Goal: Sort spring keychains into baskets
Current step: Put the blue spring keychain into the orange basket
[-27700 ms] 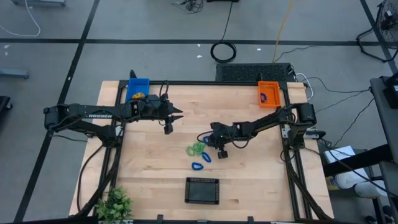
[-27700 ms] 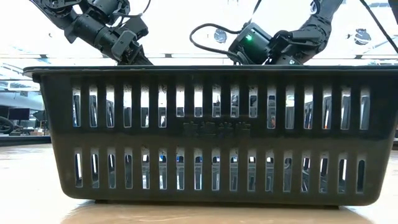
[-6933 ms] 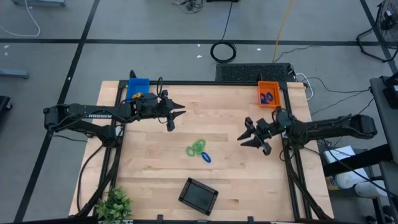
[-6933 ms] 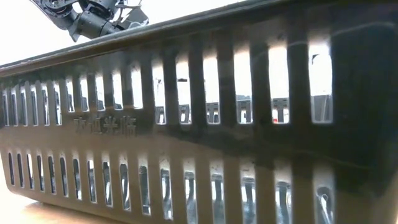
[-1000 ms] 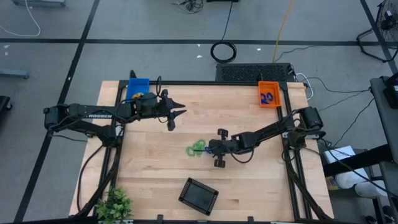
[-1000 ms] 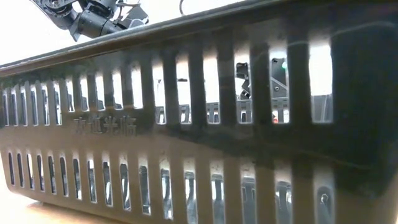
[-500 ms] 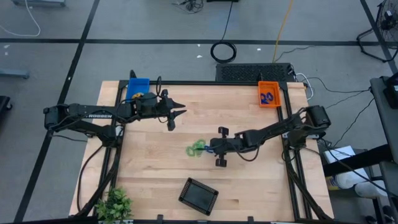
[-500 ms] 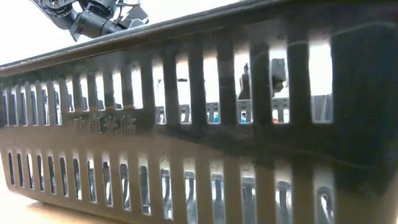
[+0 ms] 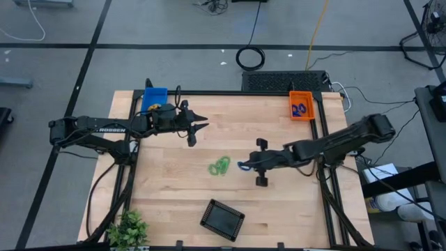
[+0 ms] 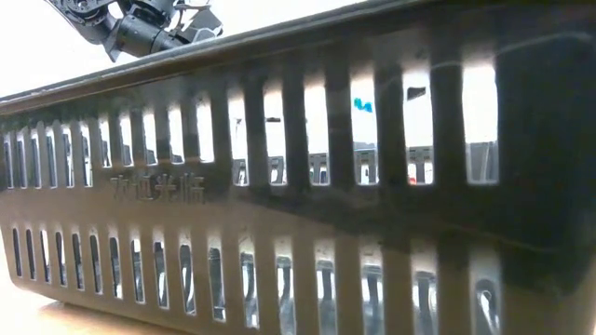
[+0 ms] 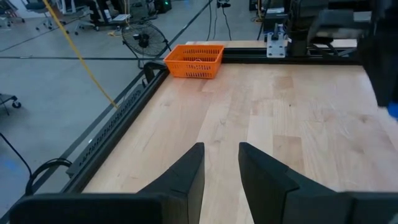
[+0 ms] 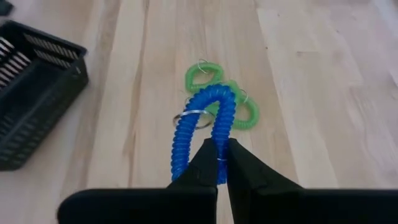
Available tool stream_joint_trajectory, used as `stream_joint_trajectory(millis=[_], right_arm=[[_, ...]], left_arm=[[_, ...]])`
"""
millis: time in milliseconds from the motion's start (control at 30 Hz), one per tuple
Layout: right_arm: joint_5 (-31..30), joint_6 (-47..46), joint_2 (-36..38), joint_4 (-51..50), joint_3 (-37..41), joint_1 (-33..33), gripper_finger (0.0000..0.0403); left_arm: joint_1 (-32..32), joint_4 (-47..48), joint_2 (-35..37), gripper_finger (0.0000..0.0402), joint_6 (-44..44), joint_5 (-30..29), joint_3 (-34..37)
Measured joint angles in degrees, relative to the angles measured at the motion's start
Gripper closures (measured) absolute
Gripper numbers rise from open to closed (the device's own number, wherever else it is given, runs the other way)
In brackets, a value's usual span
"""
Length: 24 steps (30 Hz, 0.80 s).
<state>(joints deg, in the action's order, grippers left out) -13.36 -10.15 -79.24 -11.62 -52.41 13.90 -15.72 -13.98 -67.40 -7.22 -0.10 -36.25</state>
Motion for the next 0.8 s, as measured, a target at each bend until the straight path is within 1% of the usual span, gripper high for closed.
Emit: stream_joint_trajectory(millis=[300, 533, 667, 733, 800], right_arm=[[-0.25, -4.13, 11.13, 0.37, 8.71, 1.23, 0.0402], [-0.35, -8.55, 18.06, 1.13, 16.52, 1.21, 0.0402], [-0.45, -10.21, 21.64, 3.48, 20.82, 1.21, 0.0402], [-2.21, -11.18, 23.40, 3.98, 22.39, 1.22, 0.0402], [-5.65, -12.36, 24.98, 3.92, 23.66, 1.20, 0.0402]], left_arm=[[0.00, 0.00, 0.01, 0.0293, 0.00, 0.00, 0.01], [0.02, 0.00, 0.02, 0.0293, 0.00, 0.00, 0.00], [0.00, 0.00, 0.01, 0.0293, 0.00, 0.00, 0.02], [0.00, 0.00, 0.01, 0.0293, 0.00, 0.00, 0.02], [0.00, 0.00, 0.00, 0.0293, 0.00, 0.00, 0.02]])
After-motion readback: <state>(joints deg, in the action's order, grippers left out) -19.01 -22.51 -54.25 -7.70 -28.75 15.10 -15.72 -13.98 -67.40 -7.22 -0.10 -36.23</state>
